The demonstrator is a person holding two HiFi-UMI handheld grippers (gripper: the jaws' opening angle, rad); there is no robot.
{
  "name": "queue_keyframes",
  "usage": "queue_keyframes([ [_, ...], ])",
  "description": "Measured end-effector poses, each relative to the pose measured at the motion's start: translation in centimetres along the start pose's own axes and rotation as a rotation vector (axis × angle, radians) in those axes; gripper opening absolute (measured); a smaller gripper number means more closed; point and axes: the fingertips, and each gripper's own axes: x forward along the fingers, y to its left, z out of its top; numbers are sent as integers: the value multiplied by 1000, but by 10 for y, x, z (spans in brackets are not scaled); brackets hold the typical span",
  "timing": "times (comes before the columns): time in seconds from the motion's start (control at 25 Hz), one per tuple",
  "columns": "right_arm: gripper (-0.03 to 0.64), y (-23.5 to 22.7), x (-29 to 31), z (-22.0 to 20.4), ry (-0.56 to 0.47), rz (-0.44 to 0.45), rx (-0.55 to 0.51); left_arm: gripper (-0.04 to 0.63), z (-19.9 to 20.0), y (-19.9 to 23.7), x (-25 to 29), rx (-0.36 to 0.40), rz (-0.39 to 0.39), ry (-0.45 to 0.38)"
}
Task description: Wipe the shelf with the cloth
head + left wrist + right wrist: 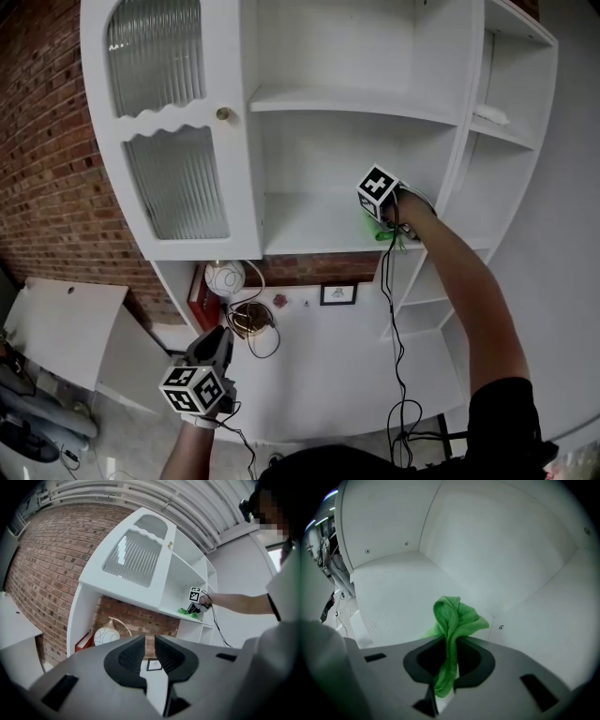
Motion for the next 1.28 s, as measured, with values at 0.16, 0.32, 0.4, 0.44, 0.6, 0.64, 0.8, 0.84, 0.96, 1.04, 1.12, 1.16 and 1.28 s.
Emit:
queue_keyframes([
  [0.16,43,-8,2,-7,71,-70,-50,64,-3,9,-7,-8,16,7],
  [0.32,43,-19,5,-18,175,-187,-139,64,-4,15,-10,-19,27,4],
  [0.4,43,-23,6,-26,234,-235,-172,64,-4,16,-11,-21,27,0],
  [0.44,43,-25,7,-29,262,-261,-190,64,-4,16,-11,-22,27,-1],
  [0.6,43,-38,8,-40,388,-384,-302,64,-5,14,-9,-28,20,1],
  [0.64,43,-42,8,-45,431,-417,-337,64,-5,14,-8,-30,19,3],
  [0.8,43,-48,4,-49,507,-511,-437,64,-9,14,-9,-36,19,12],
  [0.84,43,-48,-1,-43,481,-527,-449,64,-10,15,-9,-38,19,14],
  [0.96,43,-31,-20,-6,269,-474,-403,64,-12,18,-8,-49,24,16],
  [1.04,43,-5,-37,27,61,-319,-311,64,-13,20,-9,-58,34,15],
  [1.12,43,20,-58,60,-141,-147,-223,64,-13,20,-11,-63,44,12],
  [1.16,43,30,-68,74,-224,-79,-190,64,-13,20,-12,-63,48,11],
  [1.28,43,56,-90,102,-387,86,-111,64,-9,20,-23,-53,70,1],
])
